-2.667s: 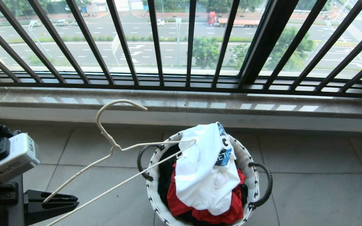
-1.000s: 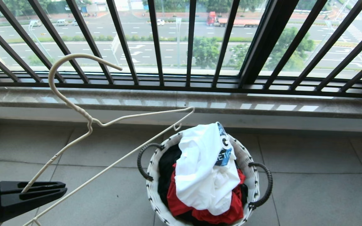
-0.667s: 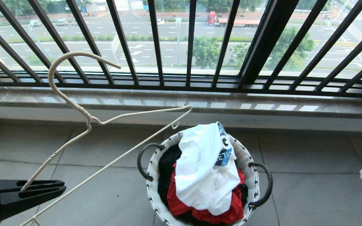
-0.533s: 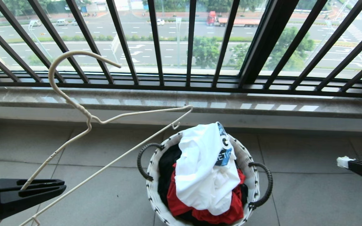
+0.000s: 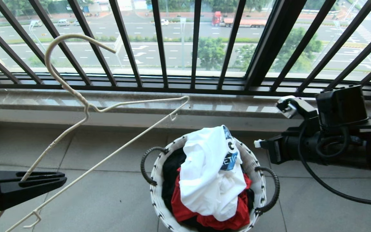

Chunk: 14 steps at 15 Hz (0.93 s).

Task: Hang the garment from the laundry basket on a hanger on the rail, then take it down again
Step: Pick up clothes from the basket

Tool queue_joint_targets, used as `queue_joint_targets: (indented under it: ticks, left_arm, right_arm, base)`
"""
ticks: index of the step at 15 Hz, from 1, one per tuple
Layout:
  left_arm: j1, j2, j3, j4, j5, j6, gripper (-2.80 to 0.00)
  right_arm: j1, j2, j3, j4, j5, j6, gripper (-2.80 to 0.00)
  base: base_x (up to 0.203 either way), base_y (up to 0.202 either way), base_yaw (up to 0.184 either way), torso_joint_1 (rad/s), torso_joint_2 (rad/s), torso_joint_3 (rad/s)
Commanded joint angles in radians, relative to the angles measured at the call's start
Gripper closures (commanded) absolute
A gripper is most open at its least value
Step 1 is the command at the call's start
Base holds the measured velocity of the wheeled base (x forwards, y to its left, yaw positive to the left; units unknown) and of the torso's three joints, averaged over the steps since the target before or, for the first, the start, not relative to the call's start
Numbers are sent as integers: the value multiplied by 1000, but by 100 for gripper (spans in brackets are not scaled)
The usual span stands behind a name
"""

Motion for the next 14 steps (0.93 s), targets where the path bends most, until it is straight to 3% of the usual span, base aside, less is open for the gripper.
queue_joint_targets:
  ticks: [1,4,5,7,14]
  left_arm:
    - [5,-2,-2,1,-3,0,0]
    - [5,-7,-4,-7,-4,-12,0]
    - [5,-7,-3,-17,-4,-13,0]
    - [5,-10,-4,-20,-4,-28,0]
    - [5,-10,-3,-20,-4,-27,0]
  right_arm:
    - [56,123,-75,-4,-4,4,0]
    - [125,132,-95,-3,-7,27,0]
    - [153,132,-96,-3,-9,27,-280]
    - [161,156,-121,-1,-15,30,-280]
    - [243,244,-200,12,-183,32,-280]
  base:
    - [0,0,0,0,0,0]
    - [0,0,0,0,0,0]
    - [0,0,0,0,0,0]
    - [0,0,0,0,0,0]
    - [0,0,0,0,0,0]
